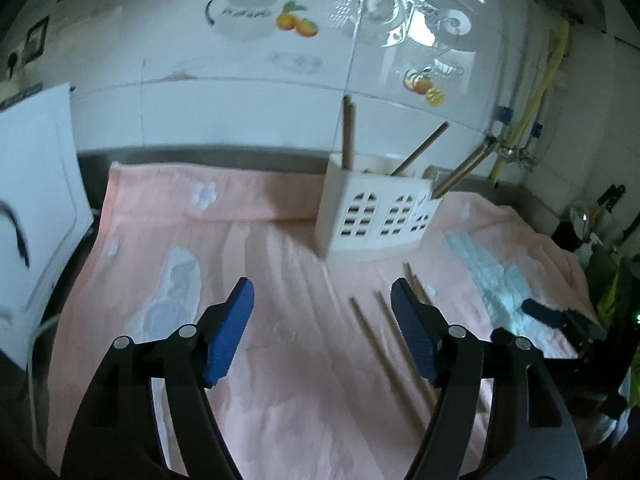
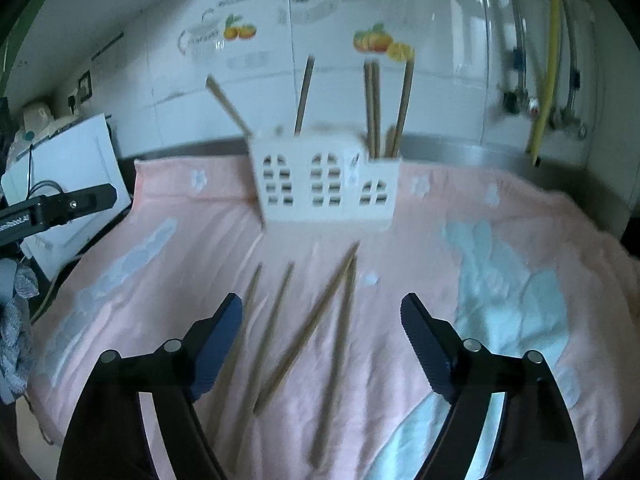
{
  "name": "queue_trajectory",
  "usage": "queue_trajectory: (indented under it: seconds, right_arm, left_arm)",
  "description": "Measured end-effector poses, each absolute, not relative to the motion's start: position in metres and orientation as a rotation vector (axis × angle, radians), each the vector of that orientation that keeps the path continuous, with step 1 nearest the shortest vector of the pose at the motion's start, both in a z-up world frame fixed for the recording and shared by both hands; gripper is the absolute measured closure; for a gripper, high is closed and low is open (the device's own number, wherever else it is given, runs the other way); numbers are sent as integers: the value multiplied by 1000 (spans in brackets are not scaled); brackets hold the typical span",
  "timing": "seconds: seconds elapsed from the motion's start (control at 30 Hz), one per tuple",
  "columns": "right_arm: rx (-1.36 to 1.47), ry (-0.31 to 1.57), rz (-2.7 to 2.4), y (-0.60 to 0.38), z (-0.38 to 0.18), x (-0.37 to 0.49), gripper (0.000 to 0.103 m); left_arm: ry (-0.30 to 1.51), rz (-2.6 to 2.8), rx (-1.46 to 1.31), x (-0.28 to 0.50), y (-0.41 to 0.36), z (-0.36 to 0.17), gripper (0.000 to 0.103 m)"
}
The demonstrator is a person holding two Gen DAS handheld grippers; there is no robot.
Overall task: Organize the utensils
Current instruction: 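Move both open tools back to the chopstick pile, then close the right tool on a chopstick while the left tool grasps another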
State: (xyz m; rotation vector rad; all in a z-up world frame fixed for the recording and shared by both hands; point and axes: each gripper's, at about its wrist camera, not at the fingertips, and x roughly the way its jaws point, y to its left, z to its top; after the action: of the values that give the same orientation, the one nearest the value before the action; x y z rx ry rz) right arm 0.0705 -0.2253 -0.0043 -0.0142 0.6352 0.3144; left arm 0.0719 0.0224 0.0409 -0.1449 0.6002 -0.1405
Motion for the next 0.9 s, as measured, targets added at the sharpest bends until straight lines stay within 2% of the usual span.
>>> queue_trajectory:
  seconds: [0.1,0.37,0.63,0.9]
  right_arm:
    - [-1,679,310,-219,-21,69,35]
    - [102,793,336,-208,-55,79,64]
    - [163,875,314,-205,-71,97,85]
    - [155,894,272,-199,-77,101,92]
  left_arm:
    - [614,-117,-152,64,26,30,32]
    - [637,-91,-178,52,33,12,32]
    - [666,-104,-168,42,25,-3,34]
    - [715,-139,-170,40,11,-23,38]
